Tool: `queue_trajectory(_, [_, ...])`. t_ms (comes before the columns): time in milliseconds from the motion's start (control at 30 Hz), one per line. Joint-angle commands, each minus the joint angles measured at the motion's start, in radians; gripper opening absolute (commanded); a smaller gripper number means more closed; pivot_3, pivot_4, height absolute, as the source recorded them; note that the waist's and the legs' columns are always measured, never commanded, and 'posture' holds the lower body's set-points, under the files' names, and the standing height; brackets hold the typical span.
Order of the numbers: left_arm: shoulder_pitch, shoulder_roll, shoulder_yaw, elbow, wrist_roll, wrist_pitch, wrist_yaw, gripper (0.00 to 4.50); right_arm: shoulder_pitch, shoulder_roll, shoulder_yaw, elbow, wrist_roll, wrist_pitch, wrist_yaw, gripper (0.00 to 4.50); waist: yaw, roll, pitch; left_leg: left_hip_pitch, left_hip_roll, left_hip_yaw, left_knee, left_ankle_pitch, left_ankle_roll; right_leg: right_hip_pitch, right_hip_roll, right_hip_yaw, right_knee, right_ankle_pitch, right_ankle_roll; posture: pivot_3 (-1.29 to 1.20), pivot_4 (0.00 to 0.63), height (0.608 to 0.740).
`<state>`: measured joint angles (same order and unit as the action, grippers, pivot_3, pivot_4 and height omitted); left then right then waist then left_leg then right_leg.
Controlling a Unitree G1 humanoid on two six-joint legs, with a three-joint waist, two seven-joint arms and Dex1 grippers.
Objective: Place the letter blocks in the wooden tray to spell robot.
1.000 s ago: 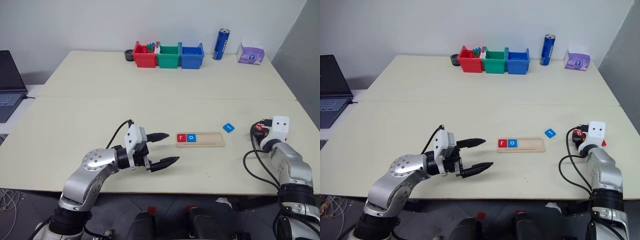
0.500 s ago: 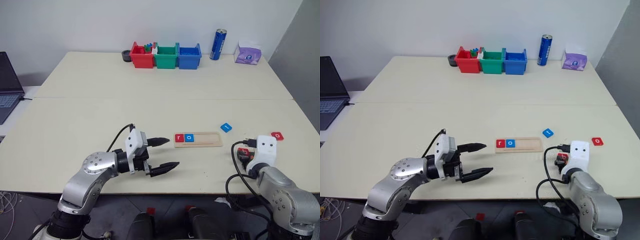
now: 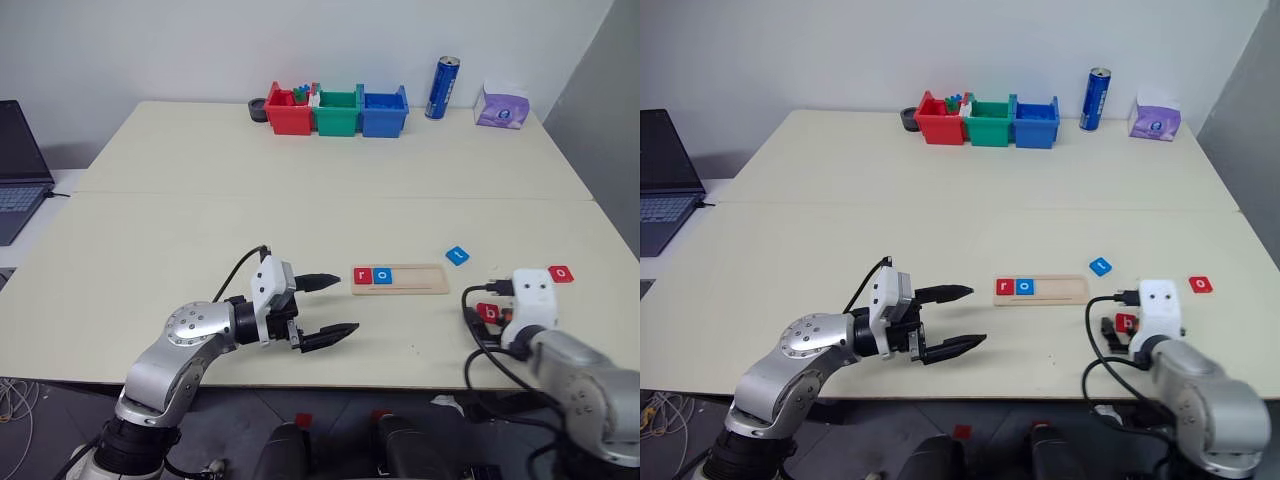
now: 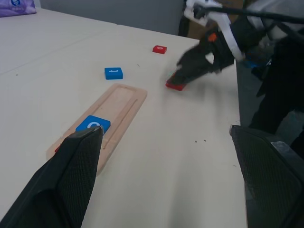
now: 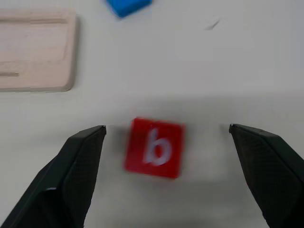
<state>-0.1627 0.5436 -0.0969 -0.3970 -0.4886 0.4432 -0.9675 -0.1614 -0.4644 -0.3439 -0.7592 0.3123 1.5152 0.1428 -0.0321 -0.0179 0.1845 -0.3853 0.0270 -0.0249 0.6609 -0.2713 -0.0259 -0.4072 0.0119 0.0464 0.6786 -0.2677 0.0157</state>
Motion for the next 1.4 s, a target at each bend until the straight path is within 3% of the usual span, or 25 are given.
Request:
queue_trajectory(33, [-0.001,0.001,-0.005,-0.006,-0.010,-0.034,-0.021,4.50,0.043,-0.207,0.045,0.034,0.069,-0.210,0.266,4.49,0.000,-0.001,0.000,0.000,0.000,0.000,0.000,0.000,0.000,0.000,0.001,-0.001,0.000,0.000,0.000,0.00,0.150,0.740])
queue_trajectory(133, [-0.005,0.001,-0.027,0.013,0.002,-0.054,-0.042,4.50,0.176,-0.403,0.111,0.199,0.051,-0.608,0.598,4.49,0.002,-0.002,0.001,0.000,0.001,-0.002,-0.001,0.000,0.001,0.001,0.001,-0.001,-0.002,-0.001,0.000,0.00,0.150,0.740])
queue_trajectory(267, [-0.019,0.001,-0.040,0.031,0.003,-0.068,-0.064,4.50,0.243,-0.484,0.161,0.470,-0.024,-1.041,0.827,4.49,0.001,-0.003,0.001,-0.001,0.002,-0.001,-0.001,-0.001,0.001,0.001,0.002,-0.002,-0.003,-0.001,0.001,0.00,0.150,0.740])
queue_trajectory(333, [-0.026,0.005,-0.044,0.040,0.005,-0.074,-0.078,4.50,0.208,-0.489,0.187,0.613,-0.048,-1.178,0.885,4.49,-0.001,-0.004,0.001,0.000,0.001,0.000,0.000,-0.001,0.001,0.001,0.001,-0.001,-0.003,-0.001,0.001,0.00,0.150,0.740])
queue_trajectory(567, [-0.009,0.011,-0.052,0.051,0.016,-0.101,-0.100,4.50,0.030,-0.466,0.247,0.903,-0.085,-1.360,0.959,4.49,-0.002,-0.004,0.002,0.002,0.001,0.001,0.001,0.000,0.001,0.001,0.001,0.001,0.001,0.000,0.002,0.00,0.150,0.740])
queue_trajectory(1033, [0.011,0.008,-0.053,0.149,0.045,-0.201,-0.157,4.50,-0.014,-0.439,0.285,0.957,-0.070,-1.347,1.043,4.49,0.002,-0.003,0.002,0.002,0.001,0.000,0.001,0.000,0.001,0.001,0.001,0.000,0.001,0.000,0.001,0.00,0.150,0.740])
queue_trajectory(1133, [0.016,0.011,-0.048,0.170,0.044,-0.224,-0.173,4.50,-0.021,-0.428,0.289,0.978,-0.077,-1.355,1.038,3.93,0.002,-0.003,0.002,0.002,0.001,0.000,0.001,0.000,0.001,0.001,0.001,0.000,0.001,0.000,0.001,0.00,0.150,0.740])
queue_trajectory(1333, [-0.011,0.018,-0.037,0.183,0.035,-0.218,-0.184,4.50,-0.045,-0.410,0.293,0.986,-0.081,-1.355,1.032,1.83,0.002,-0.003,0.002,0.002,0.001,0.000,0.001,0.000,0.001,0.002,0.001,0.000,0.001,0.000,0.001,0.00,0.150,0.740])
queue_trajectory(1400, [-0.022,0.015,-0.040,0.174,0.033,-0.204,-0.175,4.50,-0.054,-0.407,0.293,0.972,-0.080,-1.354,1.032,1.45,0.002,-0.003,0.002,0.002,0.001,0.000,0.001,0.000,0.001,0.002,0.001,0.000,0.001,0.000,0.001,0.00,0.150,0.740])
